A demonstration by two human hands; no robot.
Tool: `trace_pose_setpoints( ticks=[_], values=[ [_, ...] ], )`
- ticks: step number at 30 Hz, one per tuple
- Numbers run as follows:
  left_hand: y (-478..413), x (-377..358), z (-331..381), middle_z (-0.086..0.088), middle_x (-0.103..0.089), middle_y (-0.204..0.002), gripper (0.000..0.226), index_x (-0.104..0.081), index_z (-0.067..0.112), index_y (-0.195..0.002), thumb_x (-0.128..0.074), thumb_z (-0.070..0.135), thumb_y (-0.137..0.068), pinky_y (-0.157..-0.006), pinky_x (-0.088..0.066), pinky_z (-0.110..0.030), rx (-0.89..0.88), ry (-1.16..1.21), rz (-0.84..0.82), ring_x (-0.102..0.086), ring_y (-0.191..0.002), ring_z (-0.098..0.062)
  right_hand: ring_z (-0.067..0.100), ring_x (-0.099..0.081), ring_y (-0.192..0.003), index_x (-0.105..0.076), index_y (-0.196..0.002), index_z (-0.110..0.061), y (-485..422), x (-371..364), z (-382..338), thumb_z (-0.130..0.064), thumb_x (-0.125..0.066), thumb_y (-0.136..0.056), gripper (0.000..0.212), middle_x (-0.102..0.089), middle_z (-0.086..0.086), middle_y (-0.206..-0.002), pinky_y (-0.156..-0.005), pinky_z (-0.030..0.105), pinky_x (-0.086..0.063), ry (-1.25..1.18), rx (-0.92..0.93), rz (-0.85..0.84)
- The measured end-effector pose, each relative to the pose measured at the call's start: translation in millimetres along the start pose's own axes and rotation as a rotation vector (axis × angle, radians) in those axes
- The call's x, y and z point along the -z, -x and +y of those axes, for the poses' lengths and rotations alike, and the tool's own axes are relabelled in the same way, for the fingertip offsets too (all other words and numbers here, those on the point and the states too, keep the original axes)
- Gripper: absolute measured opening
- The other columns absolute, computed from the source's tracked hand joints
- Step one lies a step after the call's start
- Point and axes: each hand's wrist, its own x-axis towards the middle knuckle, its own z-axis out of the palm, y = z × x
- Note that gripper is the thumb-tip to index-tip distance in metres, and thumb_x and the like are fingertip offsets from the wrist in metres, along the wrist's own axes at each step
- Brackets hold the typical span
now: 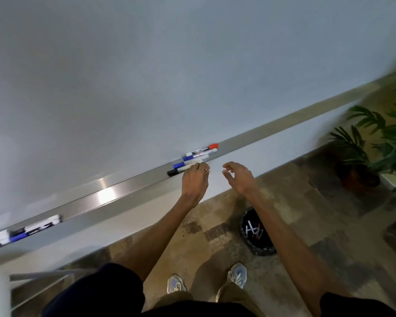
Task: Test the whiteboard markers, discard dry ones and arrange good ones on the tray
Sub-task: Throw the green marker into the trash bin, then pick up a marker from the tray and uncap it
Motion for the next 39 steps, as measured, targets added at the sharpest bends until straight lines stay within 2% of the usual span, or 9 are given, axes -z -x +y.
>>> trace_pose_setpoints(
  ticks=[10, 13, 16, 21, 29, 32, 35, 39],
  values=[
    [0, 26, -80, -0.008, -0.064, -0.118, 0.021, -0.059, 0.016, -0.117, -0.048, 0.019, -0.100, -0.089, -0.043, -0.040, 0.214, -0.069, -0.026, -0.056, -0.105, -0.027, 0.021, -0.059, -0.113, -0.063, -0.119, -0.020, -48, -47, -61, -0.031, -0.062, -0.095, 0.026, -0.068, -0.001, -0.119, -0.098, 0.046, -0.047, 0.026, 0.189, -0.082],
    [-1, 26, -91, -0.007, -0.064, -0.122, 0.027, -0.057, 0.018, -0.126, -0.049, 0.018, -0.100, -0.090, -0.043, -0.040, 0.233, -0.053, -0.066, -0.055, -0.109, -0.027, 0.023, -0.059, -0.110, -0.065, -0.115, -0.018, -62, -59, -67, -0.031, -0.065, -0.093, 0.025, -0.067, 0.002, -0.116, -0.094, 0.046, -0.048, 0.072, 0.272, -0.124],
    [-4, 25, -97, -0.008, -0.064, -0.125, 0.032, -0.056, 0.019, -0.131, -0.050, 0.017, -0.100, -0.092, -0.042, -0.040, 0.233, -0.047, -0.083, -0.055, -0.112, -0.028, 0.024, -0.057, -0.112, -0.066, -0.115, -0.016, -69, -68, -73, -0.029, -0.066, -0.093, 0.026, -0.066, 0.004, -0.118, -0.096, 0.044, -0.044, 0.128, 0.320, -0.175],
    [-5, 22, -102, -0.009, -0.065, -0.120, 0.031, -0.059, 0.014, -0.127, -0.055, 0.011, -0.097, -0.090, -0.042, -0.038, 0.272, -0.037, -0.085, -0.055, -0.110, -0.028, 0.027, -0.054, -0.116, -0.066, -0.116, -0.016, -71, -80, -74, -0.024, -0.066, -0.091, 0.026, -0.064, 0.006, -0.119, -0.098, 0.041, -0.034, 0.214, 0.386, -0.176],
    [3, 29, -111, -0.010, -0.065, -0.102, 0.020, -0.070, 0.012, -0.109, -0.054, 0.014, -0.098, -0.079, -0.043, -0.039, 0.189, -0.012, -0.057, -0.055, -0.098, -0.029, 0.026, -0.048, -0.123, -0.063, -0.122, -0.018, -72, -86, -85, -0.034, -0.061, -0.095, 0.032, -0.060, 0.006, -0.123, -0.104, 0.039, -0.027, 0.268, 0.485, -0.221],
    [4, 44, -108, -0.009, -0.068, -0.094, 0.017, -0.071, 0.012, -0.105, -0.057, 0.013, -0.095, -0.071, -0.043, -0.036, 0.134, 0.063, -0.020, -0.060, -0.087, -0.030, 0.025, -0.051, -0.119, -0.062, -0.123, -0.017, -70, -84, -99, -0.034, -0.057, -0.098, 0.031, -0.062, 0.006, -0.121, -0.102, 0.037, -0.031, 0.228, 0.546, -0.221],
    [5, 61, -111, -0.007, -0.070, -0.104, 0.023, -0.067, 0.014, -0.116, -0.055, 0.012, -0.097, -0.076, -0.047, -0.036, 0.150, 0.117, -0.005, -0.061, -0.093, -0.026, 0.027, -0.056, -0.114, -0.062, -0.124, -0.013, -68, -77, -117, -0.028, -0.054, -0.100, 0.030, -0.065, 0.008, -0.120, -0.096, 0.038, -0.040, 0.174, 0.574, -0.225],
    [9, 81, -123, -0.011, -0.066, -0.113, 0.023, -0.059, 0.011, -0.121, -0.047, 0.013, -0.101, -0.082, -0.049, -0.041, 0.082, 0.051, -0.097, -0.059, -0.101, -0.029, 0.028, -0.058, -0.110, -0.064, -0.120, -0.011, -63, -72, -134, -0.030, -0.048, -0.103, 0.031, -0.067, 0.008, -0.118, -0.091, 0.039, -0.039, 0.250, 0.642, -0.217]
  ],
)
